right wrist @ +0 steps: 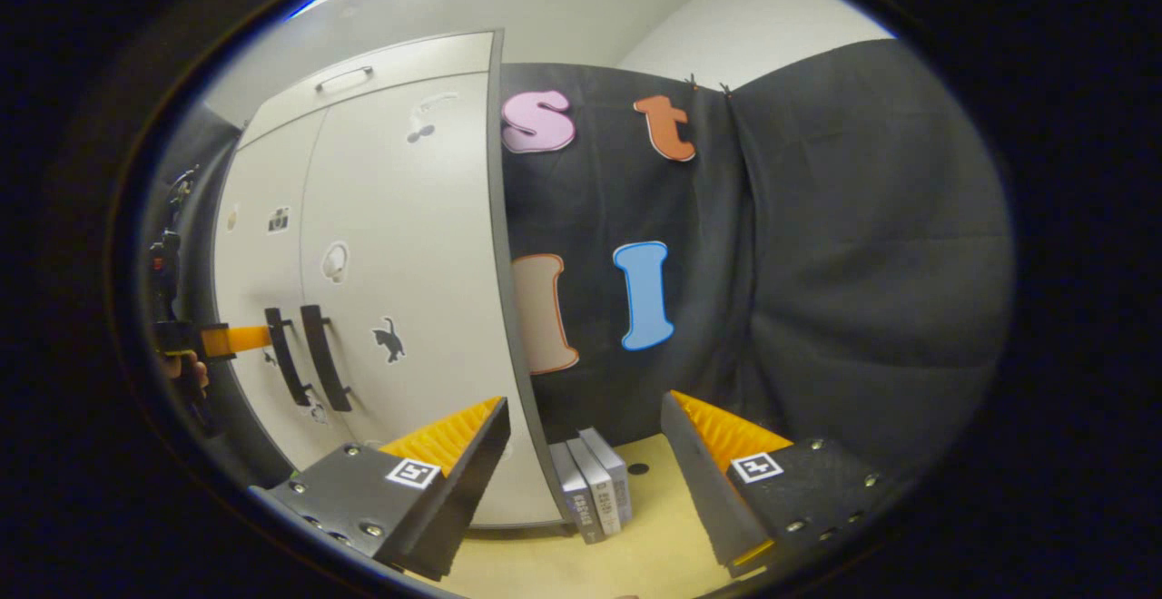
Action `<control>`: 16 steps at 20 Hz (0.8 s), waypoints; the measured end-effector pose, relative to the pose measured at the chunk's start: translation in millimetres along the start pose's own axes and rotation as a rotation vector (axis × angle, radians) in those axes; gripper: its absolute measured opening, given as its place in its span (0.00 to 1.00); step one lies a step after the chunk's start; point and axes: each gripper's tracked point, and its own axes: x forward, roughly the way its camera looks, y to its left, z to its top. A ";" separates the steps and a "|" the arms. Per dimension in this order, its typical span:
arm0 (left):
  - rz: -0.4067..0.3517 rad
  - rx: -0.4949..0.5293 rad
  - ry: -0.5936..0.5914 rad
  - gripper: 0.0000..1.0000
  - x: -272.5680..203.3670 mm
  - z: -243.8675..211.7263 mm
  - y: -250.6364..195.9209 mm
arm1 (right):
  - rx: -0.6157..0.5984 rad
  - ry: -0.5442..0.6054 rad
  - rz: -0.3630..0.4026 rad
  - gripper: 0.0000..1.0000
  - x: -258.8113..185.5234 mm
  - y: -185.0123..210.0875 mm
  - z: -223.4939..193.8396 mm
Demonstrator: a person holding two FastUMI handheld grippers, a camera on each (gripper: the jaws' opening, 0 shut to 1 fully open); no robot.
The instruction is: Grab one shoe with the right hand and put it into the shoe cabinet, grab the other shoe with the left hand and put it into the shoe cabinet; then close the right door with the right hand and the left door with the left hand.
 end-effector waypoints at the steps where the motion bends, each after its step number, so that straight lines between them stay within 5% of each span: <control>1: -0.004 -0.003 -0.004 0.86 -8.8 4.4 -1.1 | 0.001 -0.018 0.017 1.00 -5.9 7.0 10.2; 10: -0.014 0.012 -0.146 0.86 -119.7 70.2 -14.3 | -0.059 -0.234 0.196 1.00 -82.2 96.7 122.9; 16: 0.028 0.031 -0.192 0.86 -186.5 82.1 -12.5 | -0.037 -0.234 0.326 0.97 -121.7 146.7 126.6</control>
